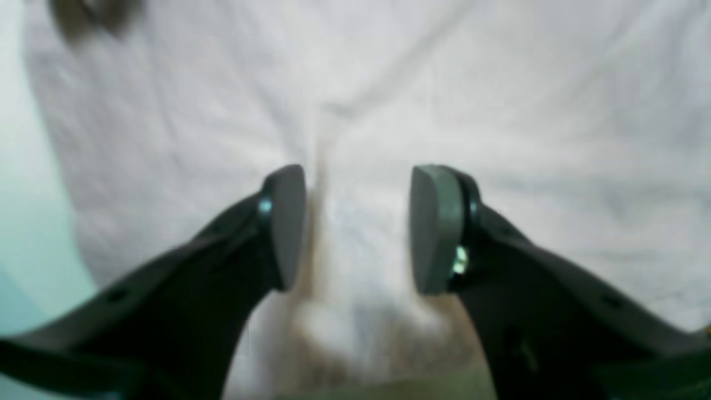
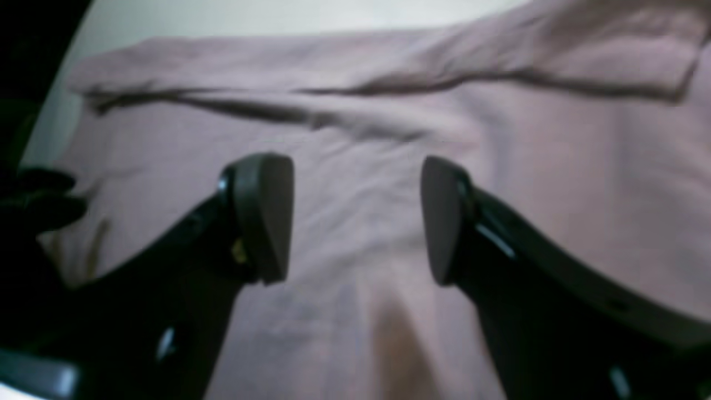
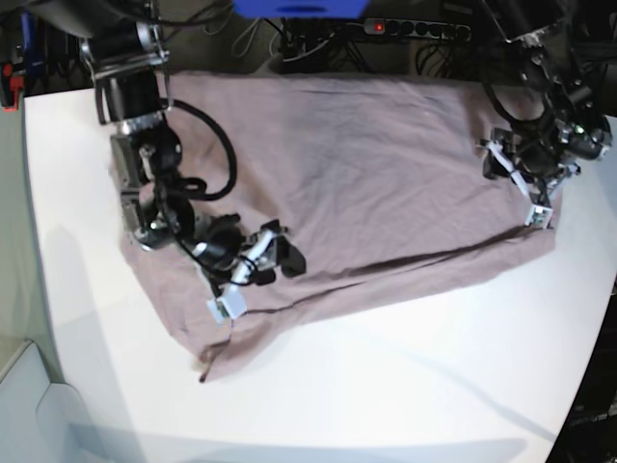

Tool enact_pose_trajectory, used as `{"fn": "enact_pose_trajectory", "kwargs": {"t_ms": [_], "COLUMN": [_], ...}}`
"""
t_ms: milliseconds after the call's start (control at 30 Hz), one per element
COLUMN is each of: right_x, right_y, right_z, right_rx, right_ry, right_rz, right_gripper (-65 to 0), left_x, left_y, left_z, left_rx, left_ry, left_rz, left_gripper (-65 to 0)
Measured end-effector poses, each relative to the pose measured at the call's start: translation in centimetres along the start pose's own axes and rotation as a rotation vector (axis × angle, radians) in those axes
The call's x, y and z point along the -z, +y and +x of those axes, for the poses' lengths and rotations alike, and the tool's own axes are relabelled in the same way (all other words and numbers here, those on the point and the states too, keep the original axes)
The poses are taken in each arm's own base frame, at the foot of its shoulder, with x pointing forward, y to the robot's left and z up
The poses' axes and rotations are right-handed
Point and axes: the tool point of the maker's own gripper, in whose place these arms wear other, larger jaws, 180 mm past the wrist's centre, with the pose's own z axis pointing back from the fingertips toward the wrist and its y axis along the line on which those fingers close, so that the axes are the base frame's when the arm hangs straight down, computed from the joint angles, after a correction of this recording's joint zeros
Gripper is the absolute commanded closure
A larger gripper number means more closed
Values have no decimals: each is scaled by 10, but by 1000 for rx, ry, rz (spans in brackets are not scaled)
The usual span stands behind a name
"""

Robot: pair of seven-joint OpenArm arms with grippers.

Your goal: Layout the t-shirt on the table in an organized manner, then fold the t-shirt properly

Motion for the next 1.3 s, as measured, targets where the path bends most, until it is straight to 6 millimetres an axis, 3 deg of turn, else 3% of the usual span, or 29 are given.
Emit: {"fn": "enact_pose_trajectory", "kwargs": {"t_ms": [233,333,400,533,600,800,1000,1200,1300], "right_x": [-30,-36,-39,-49,-54,-57,-58,-54,-53], "right_y": [27,39,42,35,28,21,16,9,8], "right_z": [-79,-85,-82,-99,-108,-106,-113,-120,-120], "right_rx": [31,29,26,25,24,11,22,66,65], "right_ry": [138,131,115,154,177,177,195,198,199], "right_rz": [13,30,33,15,-2,-13,-21,-21,-22], "right_gripper": [-367,-367,-367,-367,-367,-367,-367,-367,-367], "left_x": [-27,-25,-26,-39,-36,-9,16,8,4], "left_y": [5,19,39,86,97,96,87,107,115], "left_z": [43,46,44,47,46,46,37,25,33], "left_rx": [63,46,15,-88,-145,-212,-264,-355,-366], "left_ry": [-129,-124,-100,-107,-115,-177,-203,-240,-261], "left_rz": [65,100,162,284,291,225,163,205,218], "left_gripper": [-302,-302,-303,-318,-350,-444,-461,-458,-458]}}
